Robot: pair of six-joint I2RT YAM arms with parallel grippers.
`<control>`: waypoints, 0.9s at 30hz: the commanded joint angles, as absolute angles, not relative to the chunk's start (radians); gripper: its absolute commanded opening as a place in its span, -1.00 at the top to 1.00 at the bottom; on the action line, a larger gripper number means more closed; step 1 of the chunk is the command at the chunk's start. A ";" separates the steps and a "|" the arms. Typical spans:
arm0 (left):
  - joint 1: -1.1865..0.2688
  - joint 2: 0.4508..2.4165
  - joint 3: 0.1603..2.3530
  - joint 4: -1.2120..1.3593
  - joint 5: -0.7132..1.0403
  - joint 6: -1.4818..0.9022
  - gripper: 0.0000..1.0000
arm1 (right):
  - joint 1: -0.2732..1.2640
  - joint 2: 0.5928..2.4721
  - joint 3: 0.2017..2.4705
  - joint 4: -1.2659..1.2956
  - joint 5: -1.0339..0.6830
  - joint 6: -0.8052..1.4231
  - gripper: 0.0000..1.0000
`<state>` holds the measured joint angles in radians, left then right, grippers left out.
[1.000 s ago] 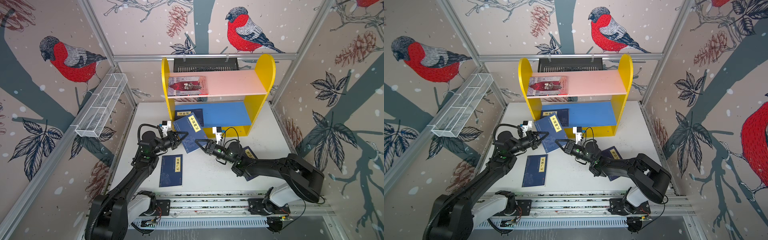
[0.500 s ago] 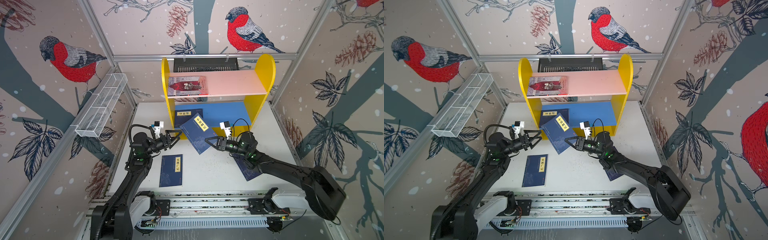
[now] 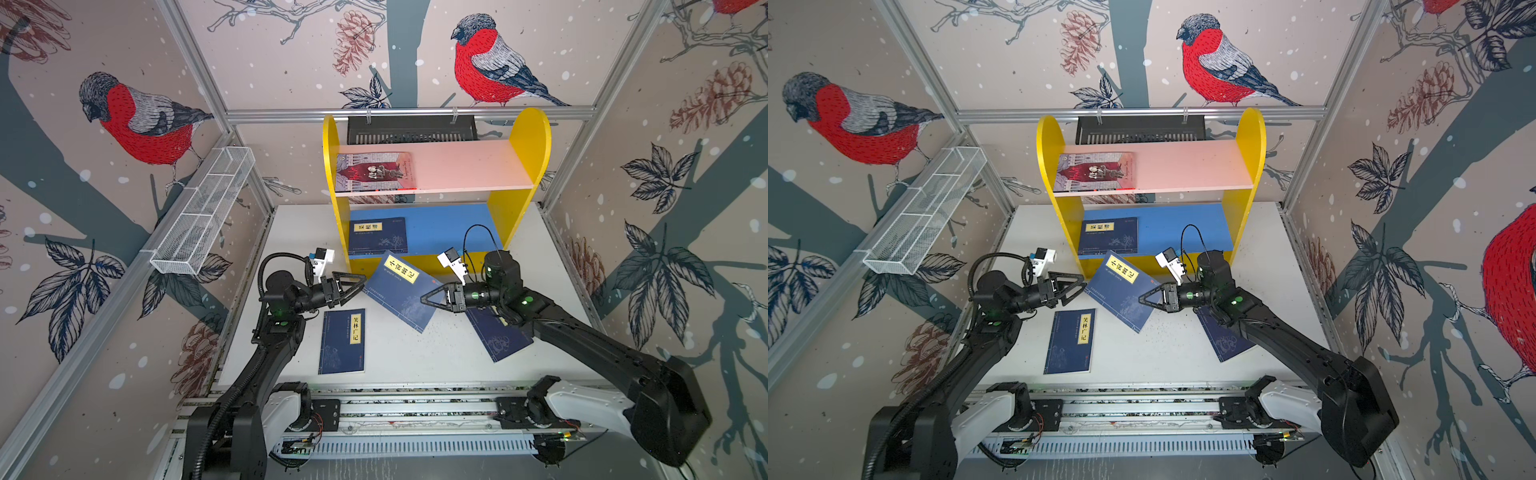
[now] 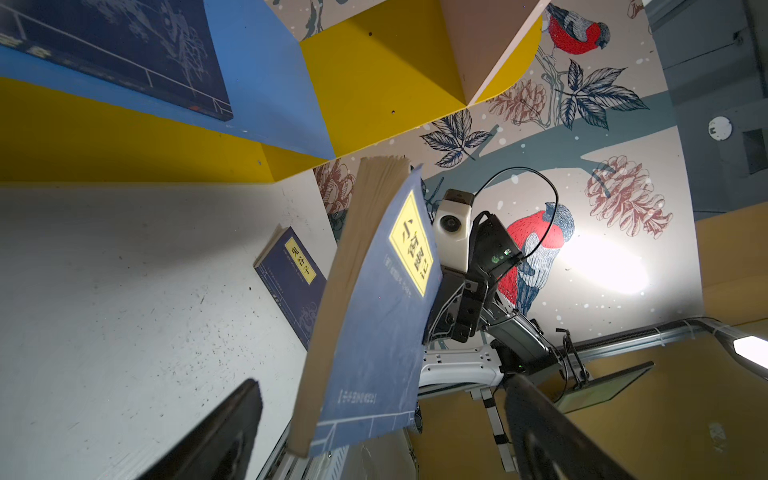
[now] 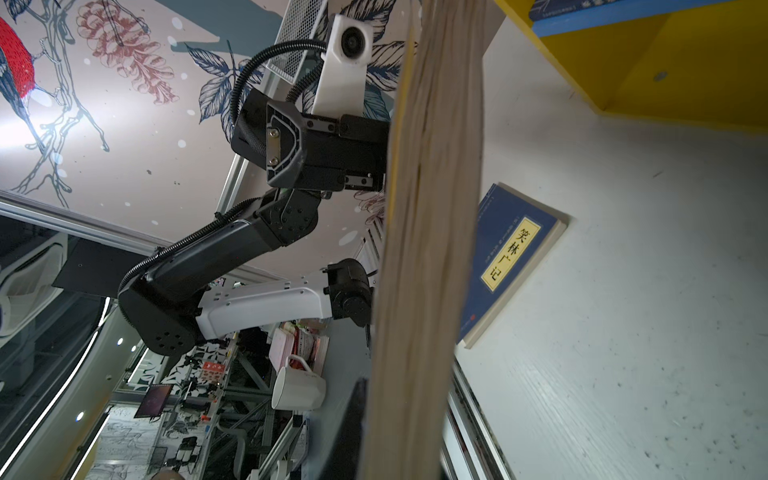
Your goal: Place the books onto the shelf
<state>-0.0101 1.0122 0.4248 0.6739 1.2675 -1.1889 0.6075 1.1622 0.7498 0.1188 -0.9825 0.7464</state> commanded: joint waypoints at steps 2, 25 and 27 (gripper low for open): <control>-0.017 1.015 0.423 0.702 1.318 -1.166 -0.76 | 0.609 1.173 0.775 0.110 -1.087 0.694 0.95; -0.141 1.031 0.484 0.579 1.391 -1.046 0.48 | 0.661 1.286 0.864 0.010 -1.155 0.602 0.91; -0.142 1.034 0.488 0.575 1.393 -1.049 0.68 | 0.659 1.296 0.874 -0.012 -1.144 0.587 0.80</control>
<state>-0.1406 1.0351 0.4831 0.5587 1.3651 -1.0477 0.6594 1.2869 0.8577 -0.0078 -1.1332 0.6231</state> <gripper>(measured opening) 0.186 0.123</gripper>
